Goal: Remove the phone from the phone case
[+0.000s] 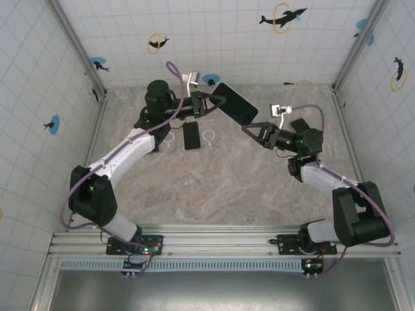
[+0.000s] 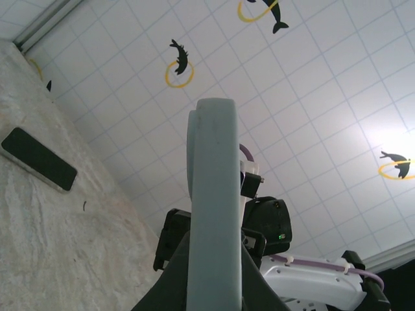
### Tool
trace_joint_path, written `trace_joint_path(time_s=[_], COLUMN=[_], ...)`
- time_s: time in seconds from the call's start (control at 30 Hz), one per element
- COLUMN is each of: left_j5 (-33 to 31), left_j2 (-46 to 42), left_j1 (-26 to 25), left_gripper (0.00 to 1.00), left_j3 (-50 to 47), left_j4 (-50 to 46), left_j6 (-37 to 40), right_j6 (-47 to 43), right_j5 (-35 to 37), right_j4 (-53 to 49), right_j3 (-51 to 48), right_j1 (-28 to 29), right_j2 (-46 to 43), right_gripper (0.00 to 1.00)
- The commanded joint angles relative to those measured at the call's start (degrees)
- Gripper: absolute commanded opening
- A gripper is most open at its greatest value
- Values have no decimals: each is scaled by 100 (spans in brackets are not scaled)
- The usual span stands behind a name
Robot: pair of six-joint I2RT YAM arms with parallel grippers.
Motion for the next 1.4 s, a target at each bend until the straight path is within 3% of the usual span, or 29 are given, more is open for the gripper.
trace_joint_path(time_s=[0.0,0.1,0.37,0.53,0.67,0.87,0.97,1.07,1.13,1.23,1.37], left_j5=[17,17,-22,-119,-159,-103,10,0,-22,128,222], left_j2=[-174,-216,-244,-182,-180,-242,-214,-319,-328,-263,-309], left_j1=[-29,-59,-182,-257,-339,-385,-409,-389,-369,-301,-44], left_gripper=[0,0,0,0,0,0,0,0,0,0,0], left_j3=[18,-122,-201,-212,-175,-177,42,272,408,503,657], left_j4=[995,1417,1821,2226,2151,1679,1269,-65,-736,-1242,-2156], left_j6=[-1001,-1434,-1982,-2443,-2497,-2095,-1587,-146,629,1395,2684], right_j6=[-1220,-1834,-1387,-1582,-2033,-1325,-1236,-1076,-1371,-2366,-4590], right_j5=[-60,-17,18,230,463,352,318,281,119,-158,-443], right_j4=[-885,-1322,-445,-355,-691,-84,-212,-44,-517,-1877,-4627], right_j3=[132,132,196,176,218,369,380,252,270,369,680], right_j1=[-9,-21,-86,-92,-131,-206,-206,-236,-275,-352,-497], right_j2=[41,35,357,334,275,521,550,415,273,-50,-510], right_gripper=[10,9,9,9,8,9,13,31,41,47,50])
